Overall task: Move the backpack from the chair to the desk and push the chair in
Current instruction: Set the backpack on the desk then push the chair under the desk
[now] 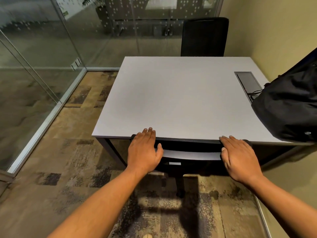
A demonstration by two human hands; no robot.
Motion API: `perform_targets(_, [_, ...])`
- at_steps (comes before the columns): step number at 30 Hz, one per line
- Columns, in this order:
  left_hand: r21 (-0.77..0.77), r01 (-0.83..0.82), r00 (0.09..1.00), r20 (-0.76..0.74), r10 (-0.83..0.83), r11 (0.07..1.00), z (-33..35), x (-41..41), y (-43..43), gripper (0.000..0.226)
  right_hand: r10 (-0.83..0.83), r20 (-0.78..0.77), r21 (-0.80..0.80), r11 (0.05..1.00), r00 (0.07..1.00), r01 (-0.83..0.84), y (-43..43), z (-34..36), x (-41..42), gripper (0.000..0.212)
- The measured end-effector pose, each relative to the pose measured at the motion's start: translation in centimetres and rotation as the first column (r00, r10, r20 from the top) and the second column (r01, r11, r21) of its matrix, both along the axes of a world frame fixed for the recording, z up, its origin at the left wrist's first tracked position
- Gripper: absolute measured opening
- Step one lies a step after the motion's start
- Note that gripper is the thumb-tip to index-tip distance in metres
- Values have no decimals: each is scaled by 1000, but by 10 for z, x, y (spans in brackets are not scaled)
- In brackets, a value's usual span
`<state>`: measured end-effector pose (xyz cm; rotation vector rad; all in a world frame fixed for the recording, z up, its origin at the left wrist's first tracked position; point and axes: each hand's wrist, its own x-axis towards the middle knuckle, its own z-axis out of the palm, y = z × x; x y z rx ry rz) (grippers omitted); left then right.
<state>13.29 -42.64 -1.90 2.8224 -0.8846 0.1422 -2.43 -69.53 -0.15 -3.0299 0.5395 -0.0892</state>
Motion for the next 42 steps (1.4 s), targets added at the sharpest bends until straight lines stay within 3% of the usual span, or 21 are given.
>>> perform_targets(42, [-20,2,1000,10,-2,1000,-4,28,-18,63,-26,-4,-9,1000,1000,26,-18,-4,30,64])
